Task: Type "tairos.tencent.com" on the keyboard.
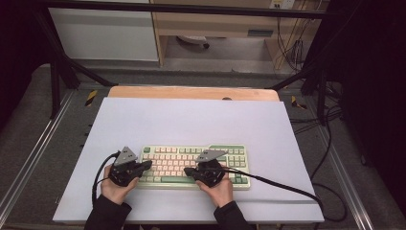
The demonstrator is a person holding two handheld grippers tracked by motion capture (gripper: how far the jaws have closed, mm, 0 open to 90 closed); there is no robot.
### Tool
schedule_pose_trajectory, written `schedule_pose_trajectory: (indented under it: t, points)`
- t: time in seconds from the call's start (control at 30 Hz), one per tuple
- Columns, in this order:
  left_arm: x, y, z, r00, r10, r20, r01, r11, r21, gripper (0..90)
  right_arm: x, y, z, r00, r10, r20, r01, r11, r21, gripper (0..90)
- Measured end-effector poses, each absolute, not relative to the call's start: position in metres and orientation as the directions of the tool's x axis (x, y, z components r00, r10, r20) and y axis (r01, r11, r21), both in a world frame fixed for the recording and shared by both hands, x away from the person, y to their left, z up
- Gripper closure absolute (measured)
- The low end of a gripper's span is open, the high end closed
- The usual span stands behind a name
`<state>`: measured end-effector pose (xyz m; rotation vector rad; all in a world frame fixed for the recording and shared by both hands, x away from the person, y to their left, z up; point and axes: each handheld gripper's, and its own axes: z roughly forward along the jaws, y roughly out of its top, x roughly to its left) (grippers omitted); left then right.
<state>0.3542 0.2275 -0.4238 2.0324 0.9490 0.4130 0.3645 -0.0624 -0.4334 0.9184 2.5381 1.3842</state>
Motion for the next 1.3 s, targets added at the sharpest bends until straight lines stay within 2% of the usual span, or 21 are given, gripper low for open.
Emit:
schedule_pose_trajectory:
  t: [0.77, 1.3]
  points:
    - [0.354, 0.228, -0.423, 0.657, 0.752, -0.05, 0.474, -0.361, 0.803, 90.0, 0.365, -0.058, -0.438, -0.818, 0.548, 0.177, 0.455, 0.428, 0.781, 90.0]
    - [0.352, 0.229, -0.42, 0.663, 0.747, -0.049, 0.465, -0.36, 0.809, 90.0, 0.365, -0.079, -0.413, -0.807, 0.573, 0.142, 0.424, 0.395, 0.815, 90.0]
